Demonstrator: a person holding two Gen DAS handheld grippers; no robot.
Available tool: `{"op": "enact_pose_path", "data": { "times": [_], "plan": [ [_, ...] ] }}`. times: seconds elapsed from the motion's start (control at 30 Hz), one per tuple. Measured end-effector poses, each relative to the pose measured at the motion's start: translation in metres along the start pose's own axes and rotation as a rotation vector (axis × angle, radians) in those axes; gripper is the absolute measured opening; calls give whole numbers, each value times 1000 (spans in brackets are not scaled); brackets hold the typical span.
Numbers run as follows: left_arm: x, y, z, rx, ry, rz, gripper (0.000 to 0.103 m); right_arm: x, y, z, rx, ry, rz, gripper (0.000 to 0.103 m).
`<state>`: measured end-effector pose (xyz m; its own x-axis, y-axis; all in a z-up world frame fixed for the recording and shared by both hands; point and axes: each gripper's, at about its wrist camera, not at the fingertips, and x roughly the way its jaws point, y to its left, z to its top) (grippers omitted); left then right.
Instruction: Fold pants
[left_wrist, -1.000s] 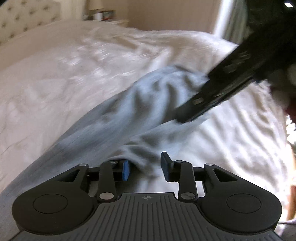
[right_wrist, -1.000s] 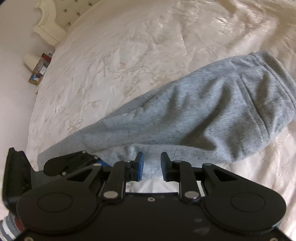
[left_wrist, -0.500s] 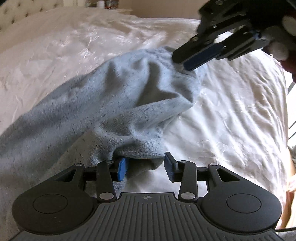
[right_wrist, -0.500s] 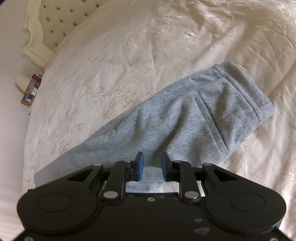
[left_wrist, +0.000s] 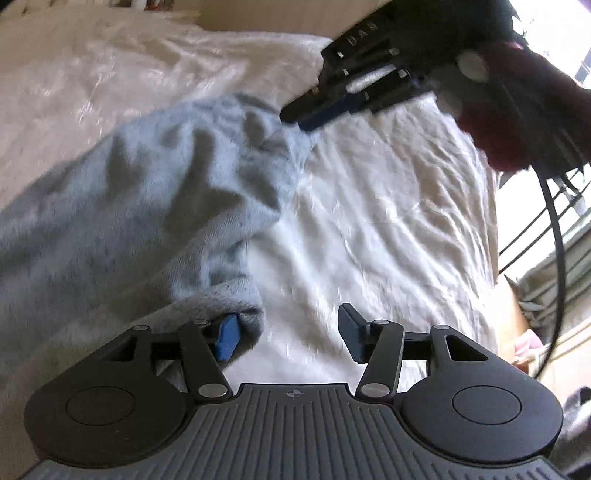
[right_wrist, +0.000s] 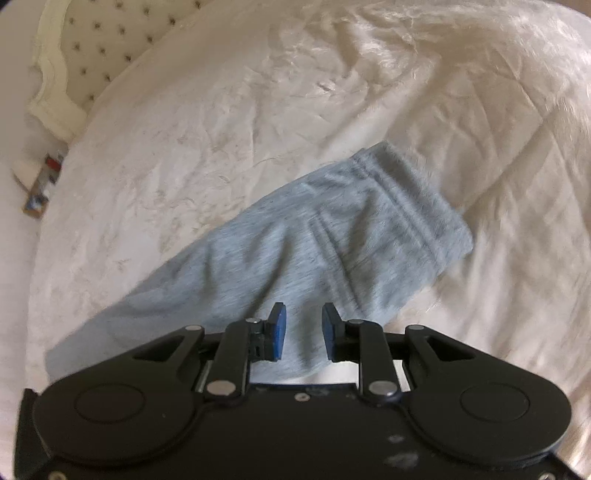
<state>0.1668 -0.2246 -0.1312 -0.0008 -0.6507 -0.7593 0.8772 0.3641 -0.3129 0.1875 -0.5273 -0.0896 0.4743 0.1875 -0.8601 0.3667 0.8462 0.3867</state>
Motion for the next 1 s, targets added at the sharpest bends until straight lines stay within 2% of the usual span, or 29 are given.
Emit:
{"op": "enact_pose_path", "data": {
  "times": [0.07, 0.17, 0.23, 0.33, 0.43, 0.6, 0.7, 0.8, 0.83, 0.9, 1.0],
  "plan": [
    [4, -7, -3, 21, 0, 21, 53, 8, 9, 9, -101, -5, -9, 31],
    [12, -17, -5, 42, 1, 66, 53, 23, 38, 23, -321, -17, 11, 44],
    [14, -17, -8, 18, -3, 76, 53, 37, 65, 31, -499, -24, 37, 46],
    [12, -16, -11, 10, -16, 87, 53, 58, 102, 39, -728, -36, 93, 57],
    [12, -18, -12, 39, -16, 97, 53, 82, 133, 41, -922, -24, 142, 58],
    [16, -18, -12, 60, -13, 92, 53, 119, 161, 34, -1194, 60, 187, 57],
    [17, -16, -12, 61, -14, 87, 53, 133, 168, 22, -1321, 115, 194, 47],
    [15, -13, -15, 62, -16, 81, 53, 139, 166, 16, -1367, 168, 202, 26],
    [18, -15, -14, 66, -16, 81, 53, 137, 164, 14, -1376, 178, 201, 5],
    [18, -16, -14, 75, -20, 81, 53, 132, 163, 18, -1339, 184, 204, 4],
    [15, -16, -15, 71, -32, 80, 53, 112, 161, 42, -1194, 50, 201, 4]
  ]
}}
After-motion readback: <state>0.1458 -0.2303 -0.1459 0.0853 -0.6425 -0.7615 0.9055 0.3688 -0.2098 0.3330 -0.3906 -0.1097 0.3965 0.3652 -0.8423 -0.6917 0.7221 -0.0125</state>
